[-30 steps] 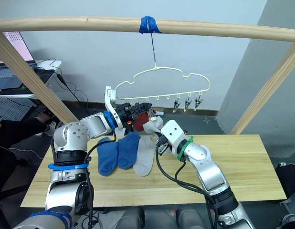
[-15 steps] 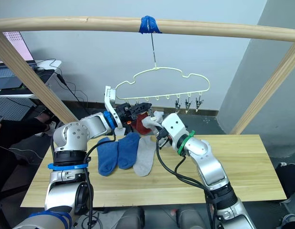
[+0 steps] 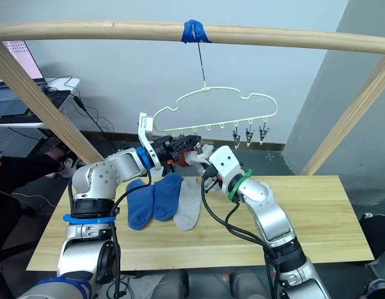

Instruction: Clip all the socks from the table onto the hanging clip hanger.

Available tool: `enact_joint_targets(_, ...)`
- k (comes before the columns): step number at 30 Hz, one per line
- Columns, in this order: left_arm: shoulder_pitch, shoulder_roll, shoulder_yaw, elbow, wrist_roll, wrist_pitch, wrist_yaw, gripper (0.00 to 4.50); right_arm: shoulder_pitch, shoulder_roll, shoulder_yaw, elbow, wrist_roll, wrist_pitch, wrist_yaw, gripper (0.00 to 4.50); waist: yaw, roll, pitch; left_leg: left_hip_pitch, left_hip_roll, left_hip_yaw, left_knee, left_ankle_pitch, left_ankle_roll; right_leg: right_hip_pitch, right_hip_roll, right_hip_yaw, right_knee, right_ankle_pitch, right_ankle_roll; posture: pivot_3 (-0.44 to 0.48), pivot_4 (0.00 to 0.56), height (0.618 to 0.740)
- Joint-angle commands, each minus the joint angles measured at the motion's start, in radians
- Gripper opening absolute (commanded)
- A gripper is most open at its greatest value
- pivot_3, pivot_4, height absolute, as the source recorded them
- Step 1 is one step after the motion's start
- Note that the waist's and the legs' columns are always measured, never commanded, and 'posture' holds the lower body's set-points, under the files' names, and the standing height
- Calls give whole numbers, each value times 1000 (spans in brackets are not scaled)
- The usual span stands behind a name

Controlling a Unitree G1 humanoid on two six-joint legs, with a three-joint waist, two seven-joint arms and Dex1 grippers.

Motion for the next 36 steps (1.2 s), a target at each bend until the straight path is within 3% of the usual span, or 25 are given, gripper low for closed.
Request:
enact_joint_targets(1, 0, 22, 1, -41, -5, -2, -9, 2526, -8, 8, -14, -5, 20, -14, -11, 0, 0, 0, 0, 0, 0, 0, 0, 0, 0, 0, 0, 0, 0, 0, 0, -13, 142, 740)
enact_joint_targets(3, 16, 45, -8, -77, 4, -2, -10, 3163, -6, 11, -19, 18, 18, -25, -19, 0, 0, 0, 0, -1, 0, 0, 0, 0, 0, 0, 0, 0, 0, 0, 0, -13, 142, 740)
enact_joint_targets(7, 88, 114, -55, -223, 18, -4, -35, 4420, 14, 6, -32, 47, 27, -35, -17, 1128, 0, 0, 0, -1, 0, 0, -1, 0, 0, -1, 0, 0, 0, 0, -1, -9, 140, 740)
enact_joint_targets(12, 179, 161, -104, -334, 50, -51, -51, 4500, 51, -30, -61, 53, 48, -25, -4, 2707, 2, 0, 0, -1, 0, 0, -3, 0, 0, -2, 0, 0, -1, 0, -1, 5, 138, 740)
enact_joint_targets(17, 252, 166, -181, -387, 159, -202, -58, 4500, 85, -84, -105, 20, 63, -13, -9, 4477, 5, 0, 0, -1, -1, 1, -3, 0, 0, -1, -1, 1, -1, 0, -1, 7, 134, 740)
enact_joint_targets(23, 348, 191, -227, -441, 231, -321, -91, 4500, 126, -99, -153, -93, 122, 40, -18, 4477, 2, 0, 0, -1, 0, 1, -3, 0, 0, -3, -1, 1, -1, 0, 0, 9, 131, 740)
enact_joint_targets(26, 372, 184, -176, -452, 214, -356, -80, 4500, 138, -87, -160, -147, 130, 54, -44, 4477, 4, 0, 0, -2, 0, 2, -5, 0, 0, -4, -1, 2, -1, 0, -1, 20, 133, 740)
enact_joint_targets(30, 400, 112, -66, -482, 105, -373, -43, 4500, 124, -44, -174, -165, 123, 40, -106, 3548, 5, 0, 0, -2, 0, 2, -5, 0, 0, -5, -1, 1, 0, 0, 0, 37, 138, 740)
enact_joint_targets(32, 450, 105, -55, -515, 214, -491, 16, 4500, 111, -27, -174, -167, 102, 36, -144, 2917, 7, 0, 0, -2, 0, 2, -5, 0, 0, -4, -1, 2, -1, 0, 0, 44, 137, 740)
enact_joint_targets(34, 476, 136, -76, -530, 231, -497, -11, 4500, 100, -14, -174, -167, 87, 40, -178, 2917, 8, 0, 0, -2, 0, 3, -5, 0, 0, -5, -1, 3, -1, 0, -1, 47, 140, 740)
enact_joint_targets(36, 504, 178, -87, -553, 148, -459, -124, 4500, 87, 1, -174, -167, 79, 40, -211, 2917, 11, 0, 0, -2, 0, 2, -6, 0, 0, -5, -1, 1, -1, 0, -1, 49, 142, 740)
